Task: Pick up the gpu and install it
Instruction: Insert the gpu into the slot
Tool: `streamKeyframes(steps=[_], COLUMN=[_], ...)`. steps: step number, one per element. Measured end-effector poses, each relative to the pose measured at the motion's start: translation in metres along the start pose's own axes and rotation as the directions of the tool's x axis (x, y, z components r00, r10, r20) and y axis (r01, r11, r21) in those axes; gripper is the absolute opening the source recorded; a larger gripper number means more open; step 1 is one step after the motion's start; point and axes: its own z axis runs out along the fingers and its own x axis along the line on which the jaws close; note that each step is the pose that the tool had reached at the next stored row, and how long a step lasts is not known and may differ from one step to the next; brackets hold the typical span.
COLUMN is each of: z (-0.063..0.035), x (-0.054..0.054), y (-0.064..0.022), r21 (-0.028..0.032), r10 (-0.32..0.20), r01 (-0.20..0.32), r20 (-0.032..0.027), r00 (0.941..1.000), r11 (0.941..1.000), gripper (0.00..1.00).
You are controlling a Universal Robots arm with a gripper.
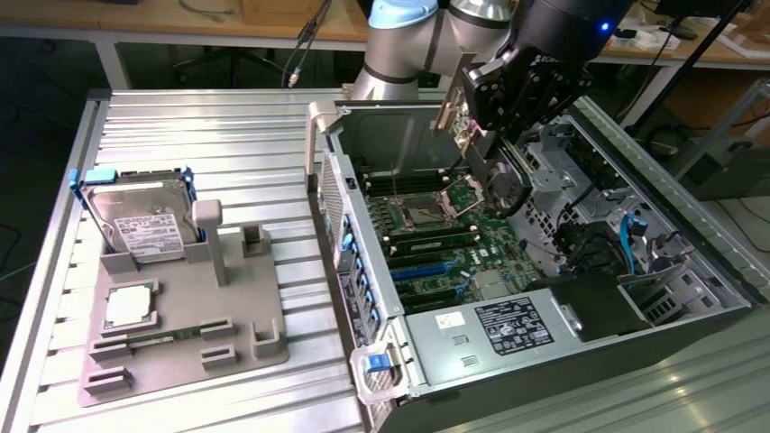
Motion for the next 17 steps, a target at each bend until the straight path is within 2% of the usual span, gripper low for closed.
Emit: streamKeyframes(steps=[17], z=[0.0], x=[0.0], y=[0.0], r21=[-0.0003], r10=[-0.049], r01=[0.049], r20=[-0.0031], r00=[0.9988], r11=[0.9988], gripper=[0.27])
